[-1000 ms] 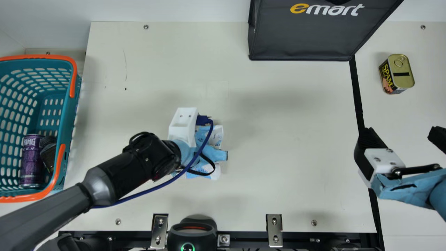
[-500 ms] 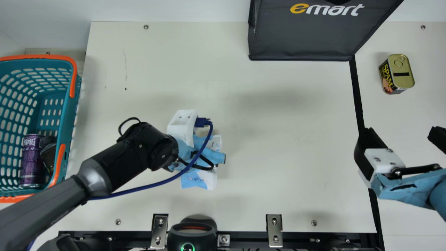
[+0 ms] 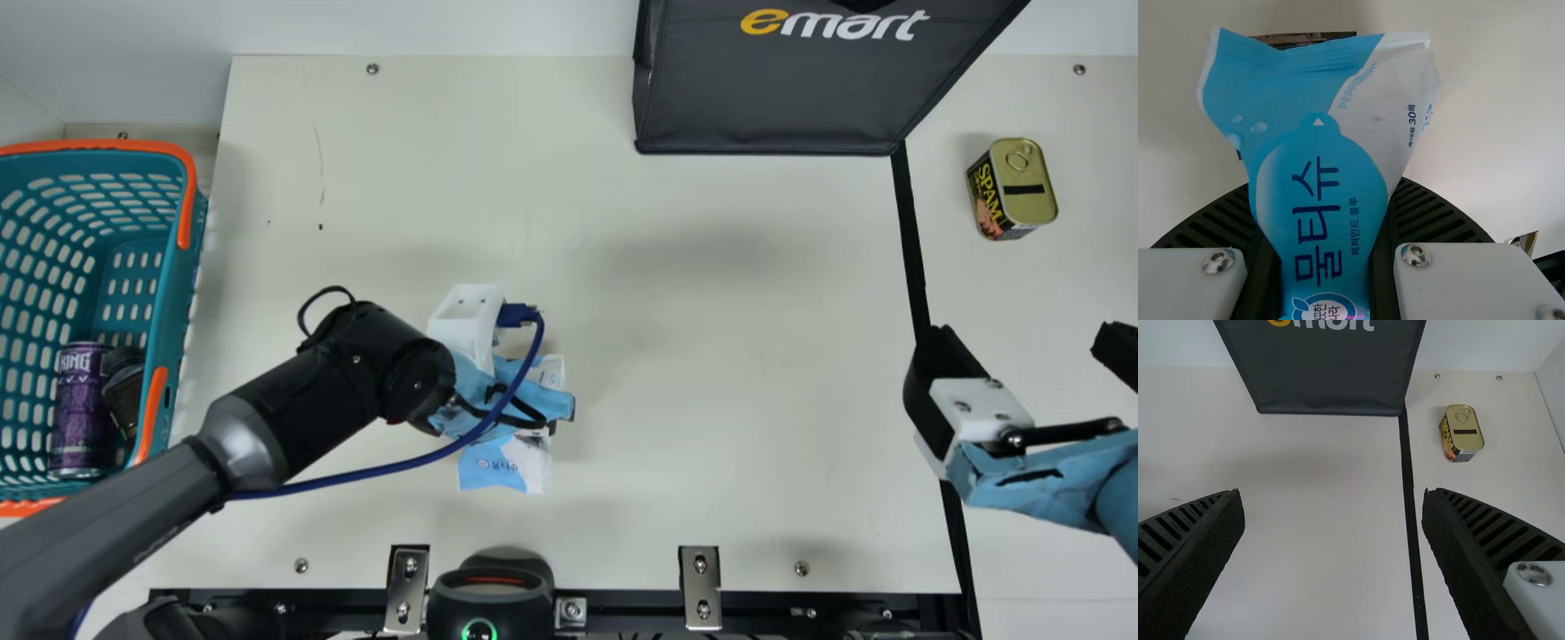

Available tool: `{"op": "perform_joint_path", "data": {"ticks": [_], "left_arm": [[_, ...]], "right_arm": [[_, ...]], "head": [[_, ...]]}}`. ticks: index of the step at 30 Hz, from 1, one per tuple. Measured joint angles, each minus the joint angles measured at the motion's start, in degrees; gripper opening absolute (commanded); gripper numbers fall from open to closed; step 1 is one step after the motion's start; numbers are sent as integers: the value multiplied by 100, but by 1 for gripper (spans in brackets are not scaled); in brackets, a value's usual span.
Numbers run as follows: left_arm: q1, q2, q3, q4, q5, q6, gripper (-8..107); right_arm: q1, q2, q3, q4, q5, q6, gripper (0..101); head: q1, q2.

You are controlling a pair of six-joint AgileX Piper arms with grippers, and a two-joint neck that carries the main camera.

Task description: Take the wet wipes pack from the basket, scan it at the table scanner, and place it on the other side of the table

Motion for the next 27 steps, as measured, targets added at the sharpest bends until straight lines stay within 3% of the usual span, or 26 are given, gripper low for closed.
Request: {"op": "perform_joint_path", "data": {"ticks": [22,27], "left_arm": [[-434,1055,-1330,319,-628,-854,-8],[-496,1325,-1666,451,-715,-1172,9]], "right_arm": [[0,0,0,0,-7,0,95],[0,0,0,0,-7,0,95]], "head": [[0,0],[0,0]]}}
